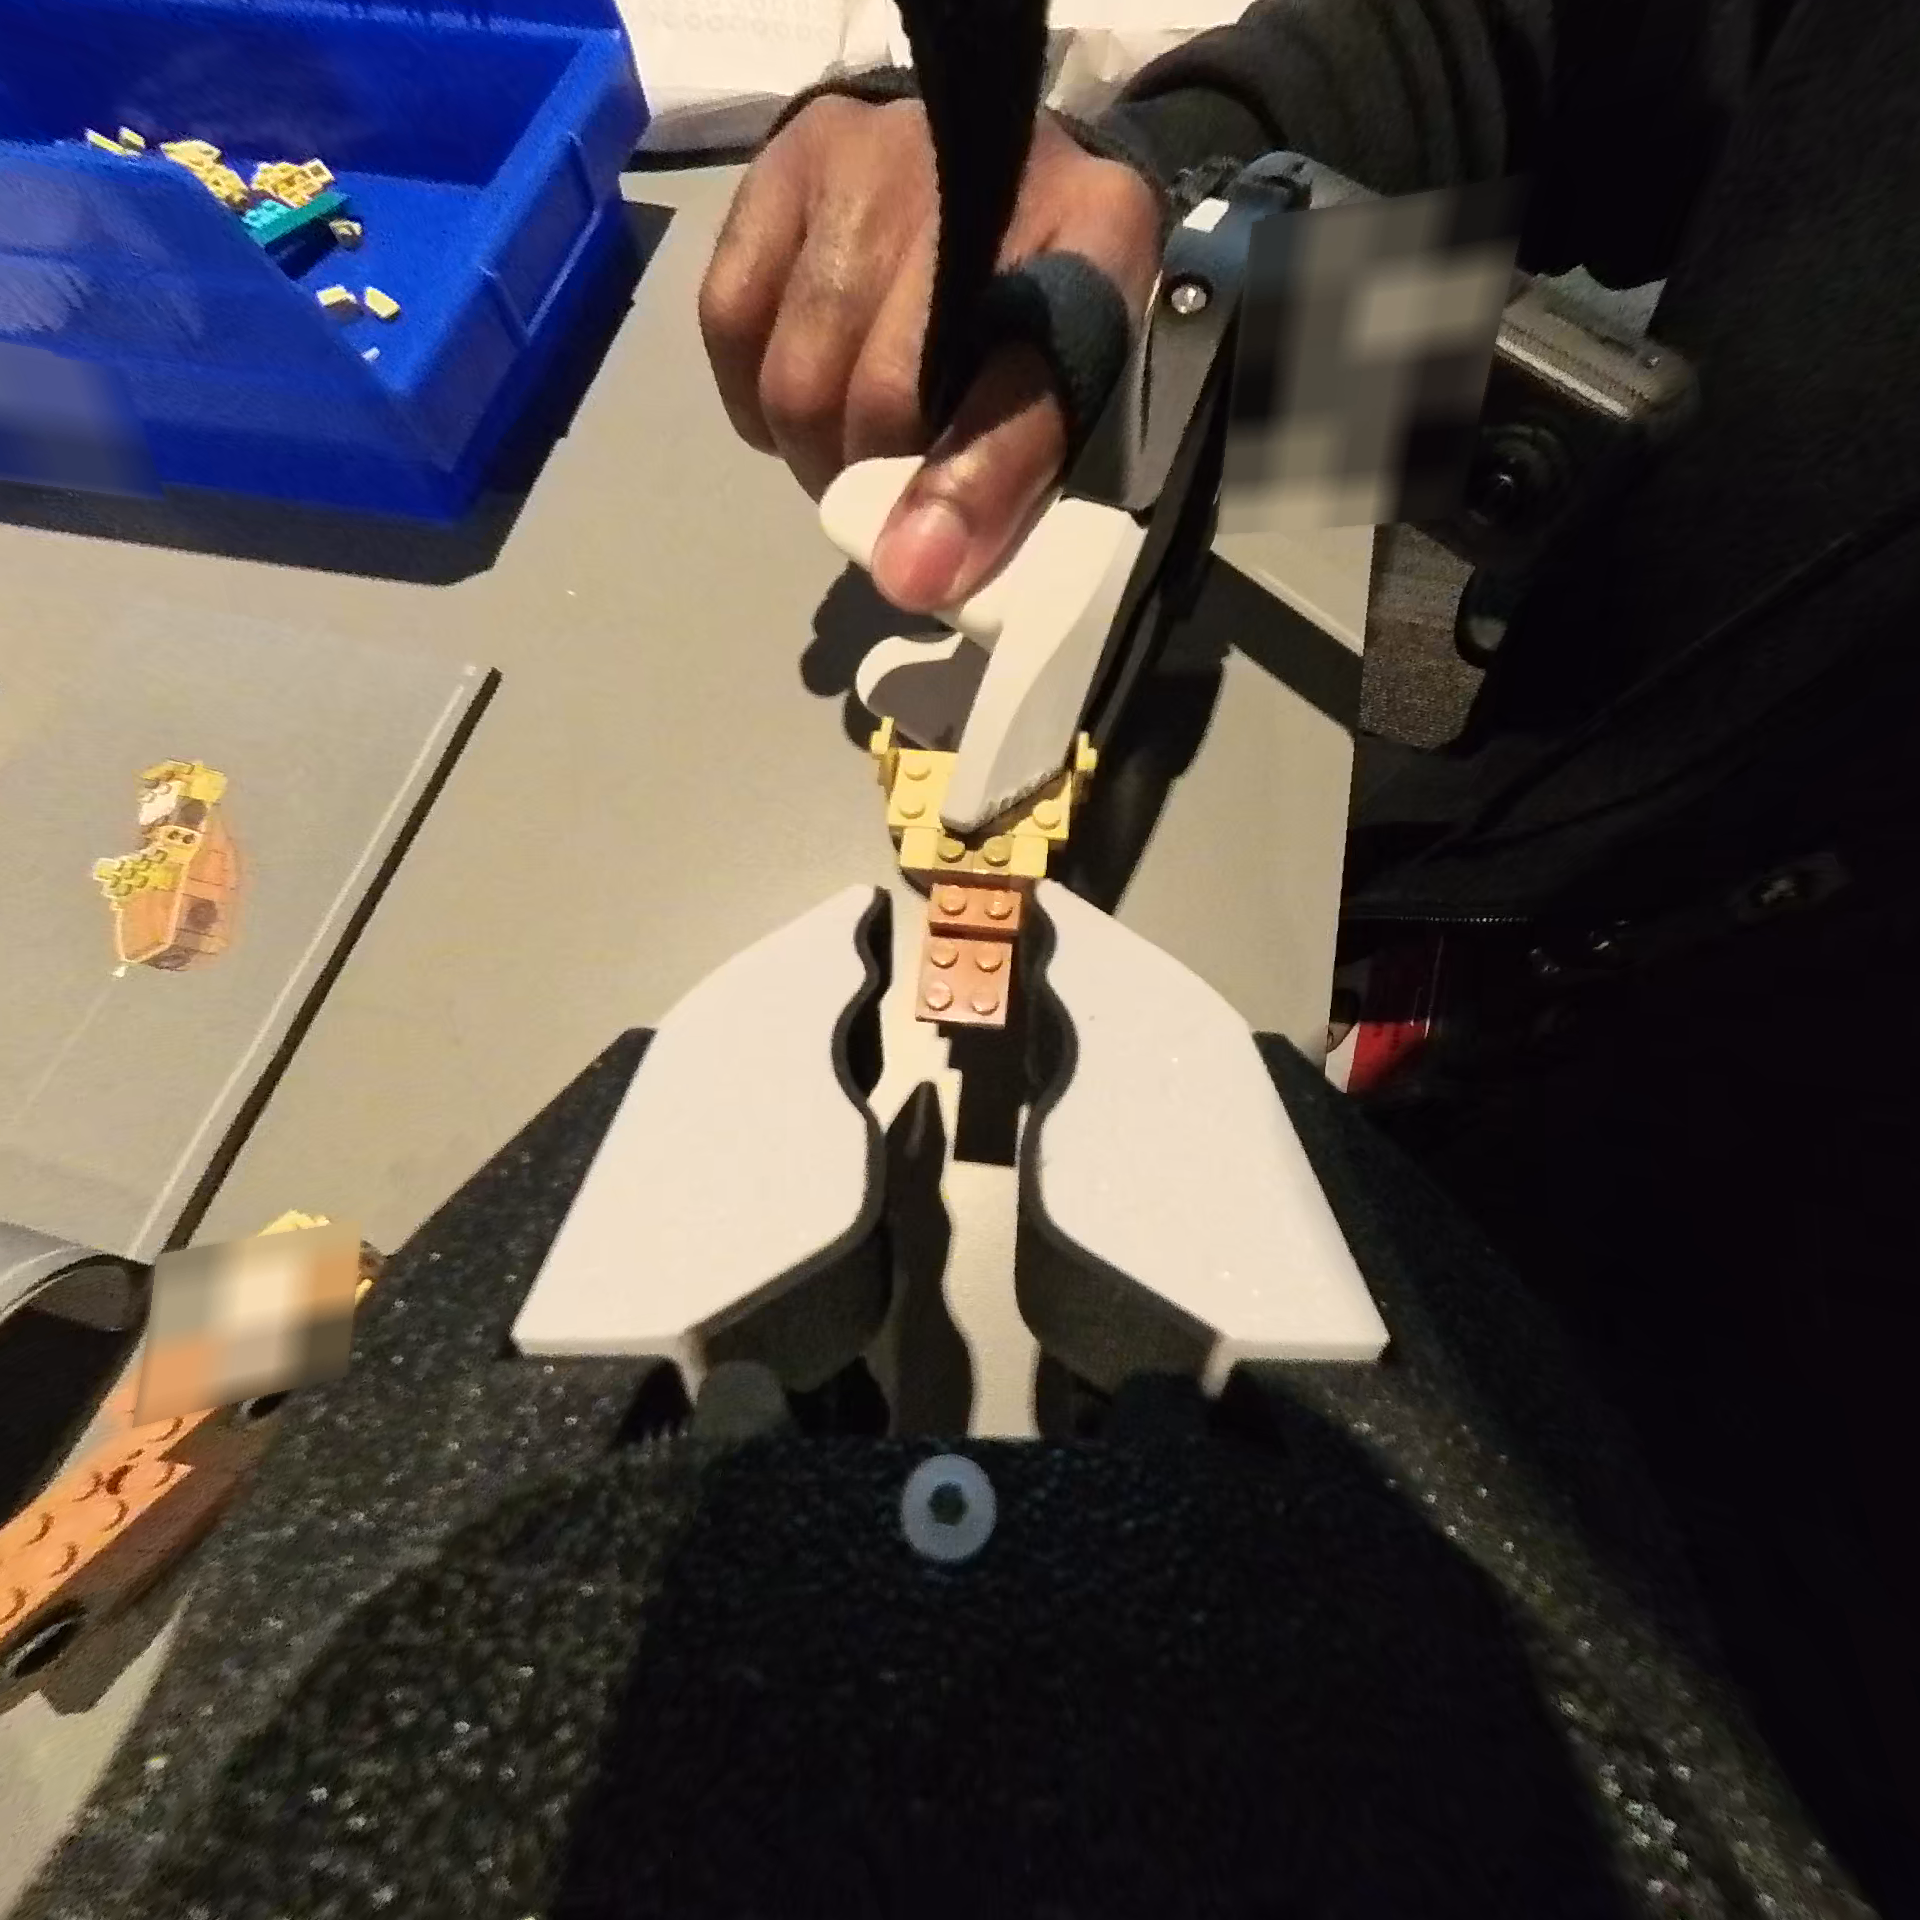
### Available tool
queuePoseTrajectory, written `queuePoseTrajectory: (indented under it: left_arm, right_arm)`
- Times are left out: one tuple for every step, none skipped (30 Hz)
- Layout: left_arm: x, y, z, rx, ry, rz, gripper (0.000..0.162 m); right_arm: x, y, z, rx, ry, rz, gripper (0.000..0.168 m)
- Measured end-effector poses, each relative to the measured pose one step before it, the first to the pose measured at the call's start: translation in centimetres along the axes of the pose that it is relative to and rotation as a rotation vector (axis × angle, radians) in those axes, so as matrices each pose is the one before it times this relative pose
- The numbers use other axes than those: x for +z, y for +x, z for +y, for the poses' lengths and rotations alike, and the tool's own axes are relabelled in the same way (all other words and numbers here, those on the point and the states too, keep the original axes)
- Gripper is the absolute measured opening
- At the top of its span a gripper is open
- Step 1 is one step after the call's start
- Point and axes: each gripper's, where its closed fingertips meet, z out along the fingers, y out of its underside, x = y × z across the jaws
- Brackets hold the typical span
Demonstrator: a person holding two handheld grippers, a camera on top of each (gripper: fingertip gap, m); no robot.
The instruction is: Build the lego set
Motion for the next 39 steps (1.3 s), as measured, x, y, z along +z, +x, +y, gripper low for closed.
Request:
queuePoseTrajectory:
  left_arm:
    - [0.003, -0.014, 0.003, -0.0001, -0.0007, -0.0011, 0.023]
    - [-0.011, -0.017, 0.011, -0.0002, -0.0004, -0.0007, 0.023]
    - [0.003, -0.015, 0.013, -0.0009, -0.0003, -0.0009, 0.023]
    - [0.008, 0.012, 0.023, -0.0015, -0.0005, 0.0008, 0.022]
    - [0.019, -0.004, 0.01, -0.0007, 0.0, 0.0001, 0.022]
    - [0.008, 0.008, 0.004, 0.0, 0.0003, 0.0006, 0.023]
    - [0.006, 0.018, 0.008, -0.0003, 0.0, 0.0012, 0.022]
    - [0.0, 0.003, -0.001, -0.0005, 0.0001, 0.0007, 0.022]
    - [0.006, -0.009, 0.008, -0.0006, 0.0, -0.0002, 0.022]
    - [-0.002, 0.01, -0.007, -0.0009, 0.001, 0.001, 0.023]
    - [0.006, -0.013, -0.012, -0.0009, 0.0009, 0.0, 0.023]
    - [-0.009, -0.027, -0.003, -0.0007, 0.0011, -0.001, 0.023]
    - [-0.002, -0.006, 0.003, -0.0017, 0.0014, 0.0, 0.023]
    - [0.005, 0.005, -0.002, -0.0024, 0.0012, 0.0005, 0.023]
    - [-0.01, -0.001, 0.026, -0.0017, 0.0006, 0.0005, 0.024]
    - [-0.025, 0.059, 0.019, -0.0007, -0.0002, 0.0025, 0.026]
    - [-0.059, 0.072, 0.011, -0.0007, 0.0009, 0.0009, 0.029]
    - [-0.128, 0.051, -0.011, -0.0024, 0.0036, -0.002, 0.031]
    - [-0.191, 0.039, -0.048, -0.007, 0.0074, -0.0043, 0.033]
    - [-0.258, -0.012, -0.095, -0.0154, 0.0138, -0.0085, 0.035]
    - [-0.317, -0.044, -0.166, -0.0275, 0.023, -0.0121, 0.036]
    - [-0.333, -0.094, -0.224, -0.0464, 0.0334, -0.0158, 0.036]
    - [-0.306, -0.185, -0.238, -0.0719, 0.0414, -0.0207, 0.036]
    - [-0.269, -0.263, -0.184, -0.0985, 0.0474, -0.0223, 0.037]
    - [-0.224, -0.284, -0.107, -0.1228, 0.0527, -0.0184, 0.038]
    - [-0.174, -0.289, 0.007, -0.1396, 0.0534, -0.0117, 0.037]
    - [-0.117, -0.196, 0.039, -0.1411, 0.0557, 0.0015, 0.037]
    - [-0.055, 0.002, 0.005, -0.1333, 0.058, 0.0209, 0.038]
    - [-0.015, 0.207, 0.022, -0.1195, 0.0457, 0.0389, 0.038]
    - [0.04, 0.32, 0.11, -0.1015, 0.0256, 0.0484, 0.038]
    - [0.091, 0.21, 0.196, -0.0758, 0.0055, 0.042, 0.038]
    - [0.091, -0.062, 0.244, -0.0494, -0.0087, 0.0204, 0.038]
    - [0.086, -0.29, 0.195, -0.0287, -0.0141, 0.0001, 0.038]
    - [0.08, -0.313, 0.125, -0.0178, -0.0143, -0.0064, 0.038]
    - [0.106, -0.289, 0.097, -0.0124, -0.0167, -0.0071, 0.038]
    - [0.141, -0.188, 0.035, -0.0106, -0.015, -0.0027, 0.038]
    - [0.159, -0.122, 0.03, -0.0105, -0.0147, 0.001, 0.038]
    - [0.207, -0.123, 0.073, -0.007, -0.018, -0.0008, 0.038]
    - [0.21, -0.096, 0.081, -0.0031, -0.0175, -0.0008, 0.038]
  right_arm:
    - [0.0, 0.007, 0.0, -0.0002, 0.0, 0.0004, 0.016]
    - [0.0, 0.002, -0.016, 0.0002, 0.0006, 0.0003, 0.016]
    - [0.001, -0.001, -0.002, -0.0002, 0.0001, -0.0002, 0.016]
    - [0.005, -0.015, -0.014, -0.001, 0.0, -0.0002, 0.016]
    - [0.001, 0.009, -0.018, -0.0014, 0.0007, 0.0007, 0.016]
    - [0.003, 0.002, -0.027, -0.0013, 0.0004, 0.0002, 0.016]
    - [0.003, -0.004, -0.011, -0.0011, -0.0002, -0.0001, 0.016]
    - [0.009, 0.004, -0.004, -0.0003, 0.0, 0.0002, 0.016]
    - [-0.001, 0.004, -0.014, -0.0004, 0.0004, 0.0009, 0.016]
    - [-0.005, 0.024, -0.009, -0.0006, 0.0, 0.0008, 0.016]
    - [0.006, -0.001, 0.0, 0.0005, -0.0003, 0.0002, 0.016]
    - [0.004, 0.008, 0.009, 0.0006, 0.0, 0.0002, 0.016]
    - [0.009, -0.006, -0.005, -0.0003, 0.0, 0.0001, 0.016]
    - [-0.002, 0.005, 0.005, -0.0001, -0.0003, 0.0003, 0.016]
    - [0.01, 0.011, 0.005, 0.0006, -0.0011, 0.0004, 0.016]
    - [0.009, 0.011, 0.041, 0.0002, -0.0025, 0.0009, 0.016]
    - [0.015, 0.022, 0.076, -0.0008, -0.0042, 0.002, 0.016]
    - [0.015, 0.038, 0.122, -0.0009, -0.0068, 0.0031, 0.016]
    - [0.008, 0.044, 0.122, -0.0006, -0.0065, 0.003, 0.016]
    - [0.002, 0.06, 0.105, -0.0003, -0.0054, 0.0037, 0.016]
    - [0.009, 0.075, 0.114, -0.0003, -0.0069, 0.0048, 0.016]
    - [0.014, 0.125, 0.144, -0.002, -0.0094, 0.0085, 0.016]
    - [0.01, 0.166, 0.177, -0.004, -0.0117, 0.0114, 0.016]
    - [0.017, 0.149, 0.164, -0.0036, -0.0108, 0.0104, 0.016]
    - [0.026, 0.133, 0.157, -0.002, -0.0092, 0.0086, 0.015]
    - [0.02, 0.083, 0.112, -0.0022, -0.0063, 0.0061, 0.016]
    - [0.015, 0.021, 0.044, -0.0038, -0.0023, 0.0027, 0.016]
    - [0.019, -0.039, -0.022, -0.0043, 0.0008, 0.0, 0.016]
    - [0.007, -0.066, -0.093, -0.0026, 0.0045, -0.0013, 0.016]
    - [0.015, -0.094, -0.144, -0.0009, 0.007, -0.0025, 0.016]
    - [0.006, -0.09, -0.162, -0.0013, 0.0071, -0.0033, 0.016]
    - [0.006, -0.091, -0.153, -0.0036, 0.0059, -0.003, 0.016]
    - [-0.001, -0.06, -0.12, -0.0058, 0.004, -0.0018, 0.016]
    - [-0.028, -0.035, -0.091, -0.0059, 0.0025, -0.0008, 0.016]
    - [-0.032, -0.025, -0.074, -0.0045, 0.0023, -0.0008, 0.016]
    - [-0.037, -0.001, -0.063, -0.0034, 0.0016, -0.0007, 0.016]
    - [-0.027, 0.008, -0.035, -0.0032, 0.0003, 0.0002, 0.016]
    - [-0.029, 0.006, -0.014, -0.0038, -0.0007, 0.0006, 0.016]
    - [-0.014, 0.003, -0.015, -0.0043, -0.0004, 0.0009, 0.016]
